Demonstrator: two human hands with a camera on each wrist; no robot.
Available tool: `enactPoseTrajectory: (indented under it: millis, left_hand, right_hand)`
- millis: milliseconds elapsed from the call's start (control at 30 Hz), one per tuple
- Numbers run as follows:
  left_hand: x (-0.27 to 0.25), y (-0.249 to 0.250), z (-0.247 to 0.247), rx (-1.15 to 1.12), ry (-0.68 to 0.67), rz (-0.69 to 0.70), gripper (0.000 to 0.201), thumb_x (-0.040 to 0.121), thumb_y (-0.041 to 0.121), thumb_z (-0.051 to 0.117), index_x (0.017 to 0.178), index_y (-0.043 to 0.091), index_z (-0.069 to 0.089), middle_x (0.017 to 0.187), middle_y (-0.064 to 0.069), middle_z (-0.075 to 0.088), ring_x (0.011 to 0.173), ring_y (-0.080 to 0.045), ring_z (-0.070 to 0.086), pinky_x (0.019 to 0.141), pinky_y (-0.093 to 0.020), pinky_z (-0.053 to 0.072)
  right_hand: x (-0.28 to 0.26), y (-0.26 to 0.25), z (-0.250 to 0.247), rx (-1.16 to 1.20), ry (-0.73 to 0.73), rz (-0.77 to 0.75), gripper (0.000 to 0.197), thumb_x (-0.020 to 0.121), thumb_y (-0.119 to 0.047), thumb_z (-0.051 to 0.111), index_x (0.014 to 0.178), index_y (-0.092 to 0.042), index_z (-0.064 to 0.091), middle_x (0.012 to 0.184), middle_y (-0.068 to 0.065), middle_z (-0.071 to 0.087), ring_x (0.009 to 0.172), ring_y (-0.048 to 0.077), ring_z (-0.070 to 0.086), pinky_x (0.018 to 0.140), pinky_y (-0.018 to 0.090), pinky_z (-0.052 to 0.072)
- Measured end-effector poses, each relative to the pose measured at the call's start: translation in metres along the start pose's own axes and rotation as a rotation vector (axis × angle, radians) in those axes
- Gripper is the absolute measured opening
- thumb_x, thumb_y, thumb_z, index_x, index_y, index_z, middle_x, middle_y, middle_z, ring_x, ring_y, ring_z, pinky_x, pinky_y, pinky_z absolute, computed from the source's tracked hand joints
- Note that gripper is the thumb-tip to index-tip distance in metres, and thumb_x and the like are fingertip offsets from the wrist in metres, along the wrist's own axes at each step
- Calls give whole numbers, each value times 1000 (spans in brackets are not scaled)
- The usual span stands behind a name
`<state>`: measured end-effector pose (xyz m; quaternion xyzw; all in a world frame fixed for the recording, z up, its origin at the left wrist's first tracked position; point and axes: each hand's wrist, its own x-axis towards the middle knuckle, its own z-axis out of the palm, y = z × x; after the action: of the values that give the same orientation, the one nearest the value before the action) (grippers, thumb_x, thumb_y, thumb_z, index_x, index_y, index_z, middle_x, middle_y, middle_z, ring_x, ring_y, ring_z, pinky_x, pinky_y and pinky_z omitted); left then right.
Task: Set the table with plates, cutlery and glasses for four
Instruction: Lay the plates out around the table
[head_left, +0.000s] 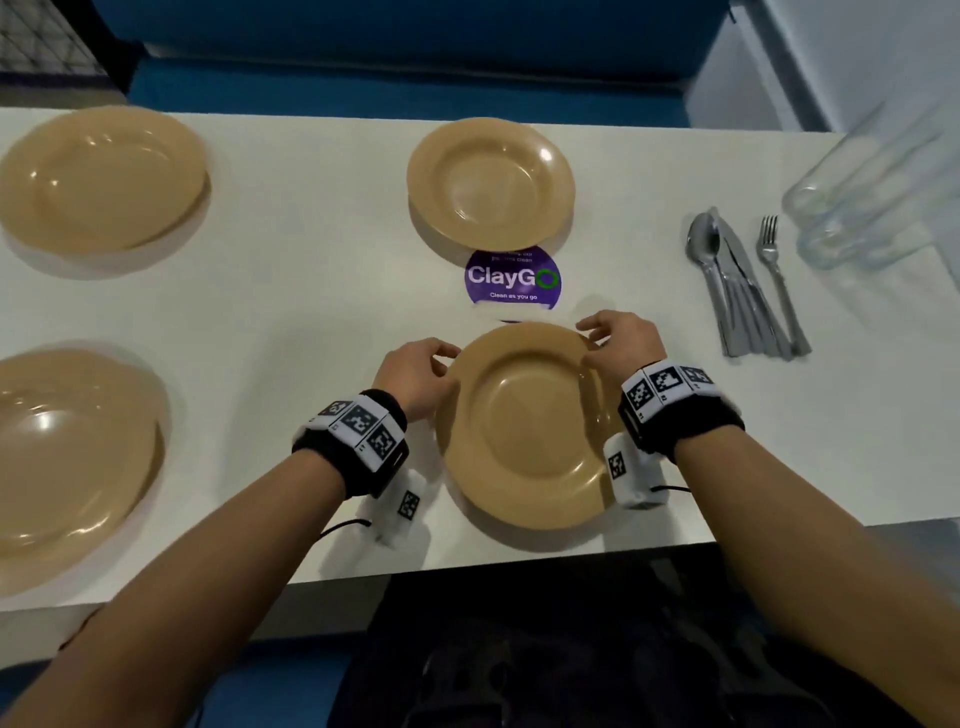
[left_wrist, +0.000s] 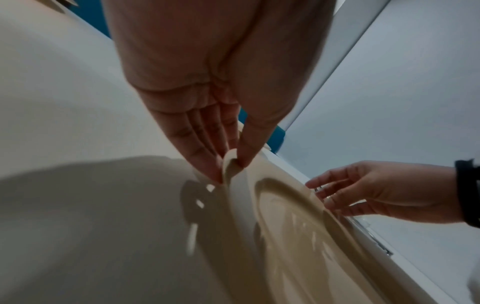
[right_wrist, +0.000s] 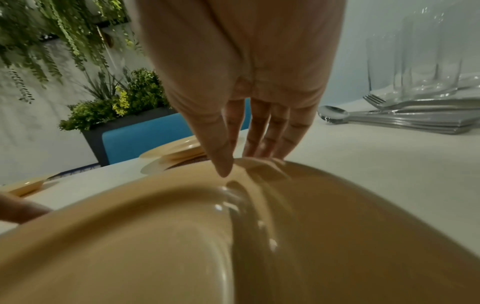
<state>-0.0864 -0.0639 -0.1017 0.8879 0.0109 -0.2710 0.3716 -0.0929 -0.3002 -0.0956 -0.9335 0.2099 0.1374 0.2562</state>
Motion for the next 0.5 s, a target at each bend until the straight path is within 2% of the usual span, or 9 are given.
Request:
enactPoseTrajectory:
  millis: [67,167,400,500]
  left_hand:
    - [-2,1,5,25,15,-9,31,89,27,60,120,24,61,97,1,64,84,-15,59,65,-20,44]
    - [-7,3,10,36,37,-11,30,89,25,59,119,23,62,89,4,63,81,-14,59,63,-20,42]
    - [-10,3,14,17,75,-27,32,86,18,60,117,23,64,86,3,64,79,-17,60,66,-24,45]
    - [-9,1,14,33,77,-26,30,86,17,59,115,23,64,80,7,62,76,-15,59,57,-17,42]
  right_hand:
    - [-3,7,3,18,20,-5,40,77,2,60,110,-19,68,107,7,69,98,20,64,84,22,48]
    - [-8,14,5,44,38,-30,36,79,0,60,110,-17,68,105,7,70,96,21,65,88,29,51]
    - [-9,19,7,71,59,-63,41,76,4,55,109,-16,69,106,8,69,97,22,63,89,29,51]
    - [-8,18,7,85,47,-44,31,79,-3,58,105,-16,69,100,7,69,93,22,63,84,27,50]
